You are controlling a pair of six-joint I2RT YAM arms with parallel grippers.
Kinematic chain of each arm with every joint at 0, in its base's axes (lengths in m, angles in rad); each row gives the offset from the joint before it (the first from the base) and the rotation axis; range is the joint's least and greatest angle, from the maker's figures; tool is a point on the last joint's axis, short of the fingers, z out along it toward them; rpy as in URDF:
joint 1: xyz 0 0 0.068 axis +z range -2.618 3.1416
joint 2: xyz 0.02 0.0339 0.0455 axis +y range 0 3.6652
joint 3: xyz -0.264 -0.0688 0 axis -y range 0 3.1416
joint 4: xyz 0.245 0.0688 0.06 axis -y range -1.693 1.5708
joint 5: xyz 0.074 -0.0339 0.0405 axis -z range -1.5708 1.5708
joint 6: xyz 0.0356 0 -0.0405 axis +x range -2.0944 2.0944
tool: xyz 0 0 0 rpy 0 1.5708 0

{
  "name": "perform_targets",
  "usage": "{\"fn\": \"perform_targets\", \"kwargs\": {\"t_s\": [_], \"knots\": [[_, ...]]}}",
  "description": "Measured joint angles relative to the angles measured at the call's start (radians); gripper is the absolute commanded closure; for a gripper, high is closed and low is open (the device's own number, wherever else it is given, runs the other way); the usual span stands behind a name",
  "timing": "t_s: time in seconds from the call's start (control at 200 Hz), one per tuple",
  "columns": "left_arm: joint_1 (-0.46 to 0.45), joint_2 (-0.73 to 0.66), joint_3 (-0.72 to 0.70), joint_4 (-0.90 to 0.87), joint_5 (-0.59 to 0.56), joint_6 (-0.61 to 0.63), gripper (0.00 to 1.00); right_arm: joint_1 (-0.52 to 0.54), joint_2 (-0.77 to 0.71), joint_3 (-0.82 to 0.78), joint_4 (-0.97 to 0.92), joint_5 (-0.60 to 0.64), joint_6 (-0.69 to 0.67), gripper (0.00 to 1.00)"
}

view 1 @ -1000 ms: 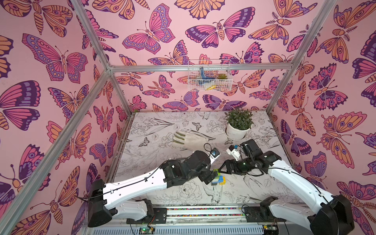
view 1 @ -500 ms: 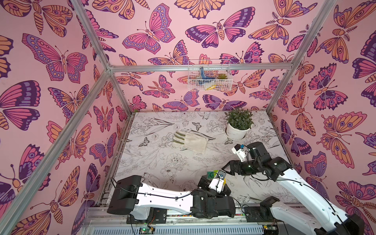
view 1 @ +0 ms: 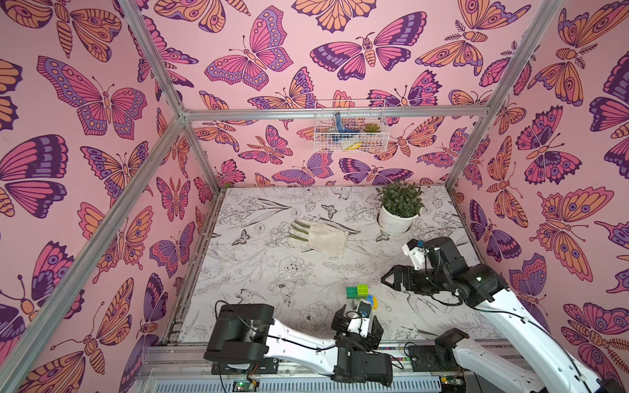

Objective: Assemble a giraffe with lego
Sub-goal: Adjust the lego brick at the center of the board.

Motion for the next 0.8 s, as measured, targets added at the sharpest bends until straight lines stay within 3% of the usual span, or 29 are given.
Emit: {"fn": "perform_targets", "kwargs": {"t_s": [0.225, 0.486, 0.801], "knots": [[-0.001, 0.106, 0.097, -0.007, -0.02, -0.061, 0.0, 0.0, -0.045, 0.0, -0.038, -0.001, -0.014, 0.01], [0.005, 0.114, 0.106, -0.089, -0.056, -0.216, 0.02, 0.0, -0.019, 0.039, -0.08, -0.003, -0.046, 0.01], [0.024, 0.131, 0.092, -0.121, -0.083, -0.334, 0.15, 0.0, 0.038, 0.1, -0.085, -0.002, -0.081, 0.01]]}}
